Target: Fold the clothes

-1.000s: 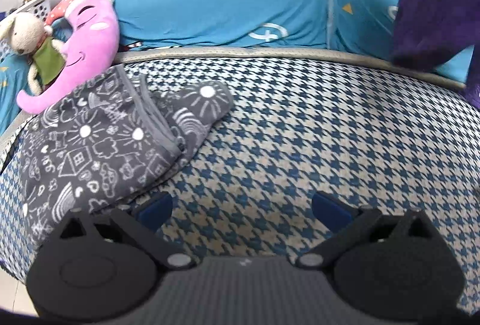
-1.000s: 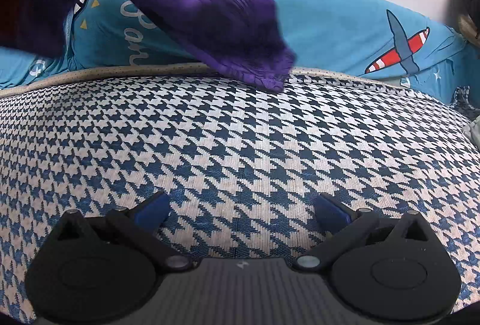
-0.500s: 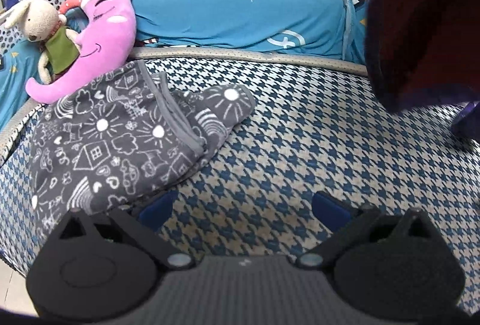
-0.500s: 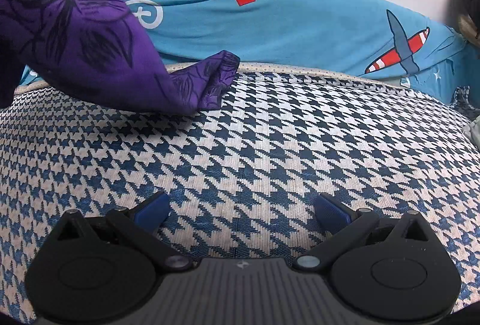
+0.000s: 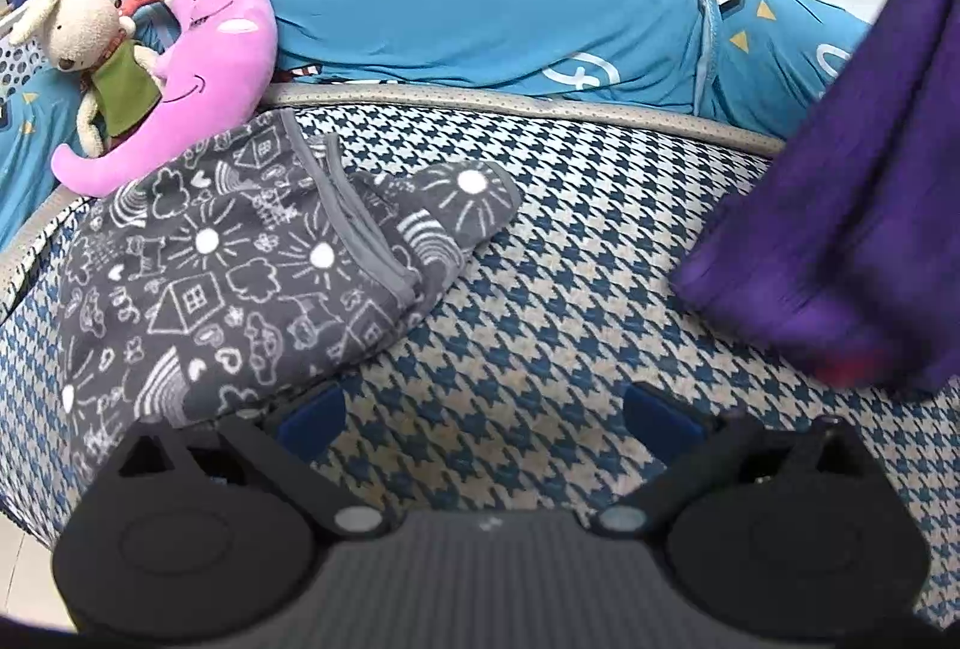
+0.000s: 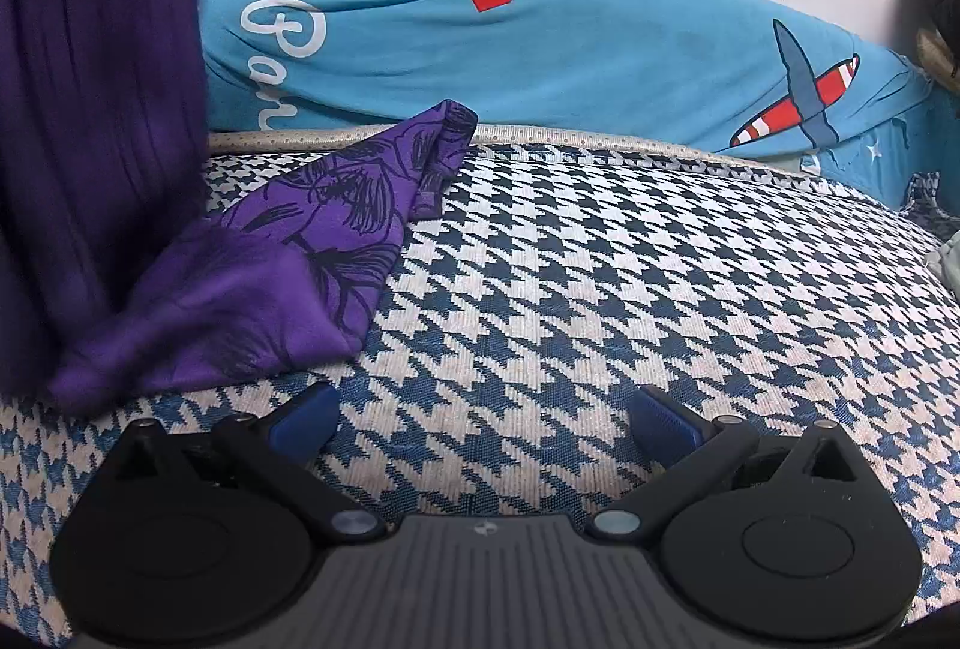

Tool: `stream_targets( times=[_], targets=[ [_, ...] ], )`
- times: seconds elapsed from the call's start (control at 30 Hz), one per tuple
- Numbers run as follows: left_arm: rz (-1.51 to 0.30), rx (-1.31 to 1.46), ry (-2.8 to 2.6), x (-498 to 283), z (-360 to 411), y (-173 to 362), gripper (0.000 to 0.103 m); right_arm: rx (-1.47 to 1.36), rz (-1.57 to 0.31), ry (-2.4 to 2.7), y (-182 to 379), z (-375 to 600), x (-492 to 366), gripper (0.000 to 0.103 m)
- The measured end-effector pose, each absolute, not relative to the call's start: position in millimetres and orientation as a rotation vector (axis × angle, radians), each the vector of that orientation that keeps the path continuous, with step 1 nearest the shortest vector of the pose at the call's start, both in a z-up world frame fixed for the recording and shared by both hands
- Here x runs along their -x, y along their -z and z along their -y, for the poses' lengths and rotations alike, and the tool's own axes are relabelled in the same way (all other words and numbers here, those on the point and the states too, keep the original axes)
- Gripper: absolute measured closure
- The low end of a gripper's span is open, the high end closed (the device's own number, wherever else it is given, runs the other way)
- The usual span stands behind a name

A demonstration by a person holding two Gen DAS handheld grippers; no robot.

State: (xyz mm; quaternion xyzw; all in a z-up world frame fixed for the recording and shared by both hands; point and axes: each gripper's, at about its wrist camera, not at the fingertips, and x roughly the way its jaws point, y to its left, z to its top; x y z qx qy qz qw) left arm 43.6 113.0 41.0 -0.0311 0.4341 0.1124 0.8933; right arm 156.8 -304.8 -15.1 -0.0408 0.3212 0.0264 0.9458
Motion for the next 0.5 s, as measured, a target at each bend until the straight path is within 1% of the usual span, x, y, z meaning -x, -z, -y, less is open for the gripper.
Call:
stream_targets(
  times=[0.17,0.5],
  targets=[
    [-0.928,0.058,-0.207,-49,-103,-36,0.0,0.083,-0.654,-0.054,15,305,-156,0.0],
    [-1.006,-0.037,-0.137,-78,-47,-19,0.0,0.083,-0.655,-0.054,15,306,-158,0.0]
  ],
)
